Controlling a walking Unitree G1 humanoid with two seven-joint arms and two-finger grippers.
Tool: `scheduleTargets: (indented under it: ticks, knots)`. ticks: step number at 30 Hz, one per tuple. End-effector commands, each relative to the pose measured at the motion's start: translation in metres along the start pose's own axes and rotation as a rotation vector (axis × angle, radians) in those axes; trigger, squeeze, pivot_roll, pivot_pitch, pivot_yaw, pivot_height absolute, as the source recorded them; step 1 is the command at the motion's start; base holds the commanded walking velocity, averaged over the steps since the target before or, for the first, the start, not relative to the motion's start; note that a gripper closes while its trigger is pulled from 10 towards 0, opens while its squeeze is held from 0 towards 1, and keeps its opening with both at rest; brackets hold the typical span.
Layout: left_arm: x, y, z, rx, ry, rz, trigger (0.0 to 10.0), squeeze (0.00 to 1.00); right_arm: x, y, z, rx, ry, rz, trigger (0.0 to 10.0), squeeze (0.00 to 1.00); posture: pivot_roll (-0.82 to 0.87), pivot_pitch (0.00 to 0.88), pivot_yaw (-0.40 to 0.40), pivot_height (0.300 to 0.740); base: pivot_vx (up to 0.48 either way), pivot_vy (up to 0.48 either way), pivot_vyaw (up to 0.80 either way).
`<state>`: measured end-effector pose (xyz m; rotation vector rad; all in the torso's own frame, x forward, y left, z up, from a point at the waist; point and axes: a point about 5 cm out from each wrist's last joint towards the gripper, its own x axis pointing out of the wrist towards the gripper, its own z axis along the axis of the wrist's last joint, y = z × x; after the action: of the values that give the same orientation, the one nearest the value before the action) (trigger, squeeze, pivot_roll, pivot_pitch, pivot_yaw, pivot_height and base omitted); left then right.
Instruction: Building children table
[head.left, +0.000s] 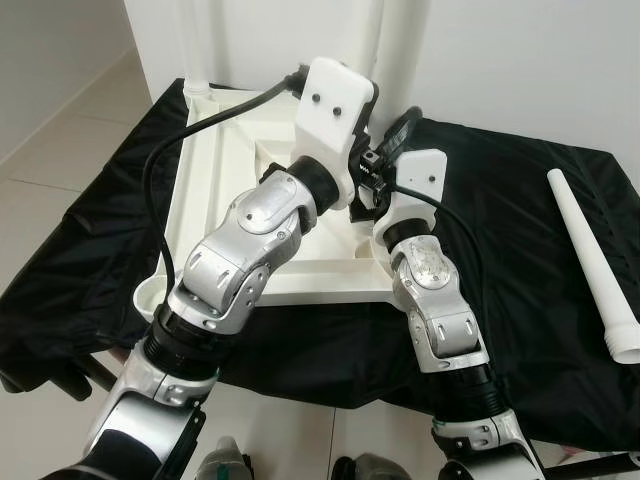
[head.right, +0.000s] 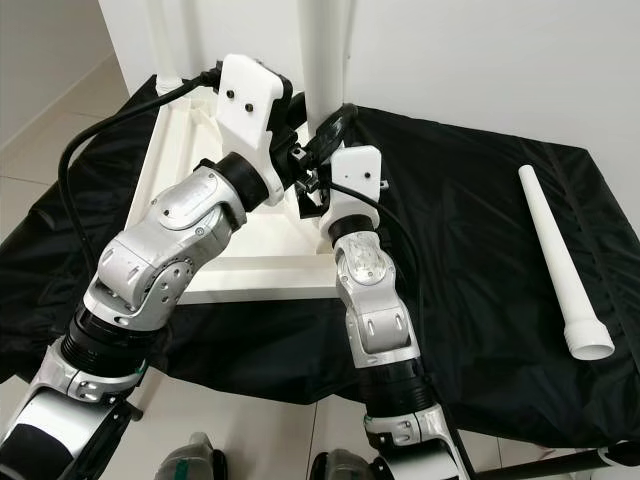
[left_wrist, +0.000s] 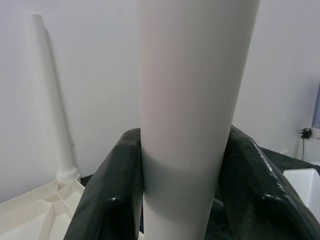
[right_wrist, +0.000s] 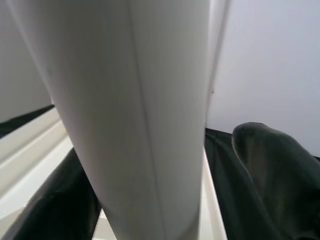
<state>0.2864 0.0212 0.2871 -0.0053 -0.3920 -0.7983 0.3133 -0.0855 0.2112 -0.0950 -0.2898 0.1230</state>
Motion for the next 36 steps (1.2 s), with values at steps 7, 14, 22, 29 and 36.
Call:
scheduleTargets:
  ticks: [7, 14, 22, 29, 36]
  knots:
    - [0.003, 0.002, 0.005, 0.014, -0.026, 0.051, 10.0, 0.00, -0.002, 0.001, 0.000, -0.040, 0.039, -0.029, 4.4, 0.00, 0.06, 0.000, -0.073, 0.740, 0.000, 0.000, 0.00]
    - [0.003, 0.001, 0.005, 0.014, -0.025, 0.048, 10.0, 0.00, -0.005, 0.001, -0.002, -0.061, 0.047, -0.029, 0.0, 0.00, 0.06, 0.008, -0.074, 0.740, 0.000, 0.000, 0.00]
    - [0.003, 0.000, 0.004, 0.012, -0.021, 0.045, 10.0, 0.00, -0.007, 0.003, -0.002, -0.101, 0.049, -0.002, 3.2, 0.00, 0.05, 0.012, -0.075, 0.740, 0.000, 0.000, 0.00]
    - [0.003, -0.002, 0.001, -0.035, -0.015, 0.028, 10.0, 1.00, -0.011, 0.005, -0.005, -0.143, 0.051, 0.060, 10.0, 0.00, 0.05, 0.010, -0.070, 0.740, 0.000, 0.000, 0.00]
    - [0.004, 0.003, 0.004, -0.088, -0.037, 0.054, 10.0, 0.00, -0.013, -0.005, -0.012, -0.120, 0.079, 0.037, 10.0, 0.00, 0.04, 0.010, -0.068, 0.740, 0.000, 0.000, 0.00]
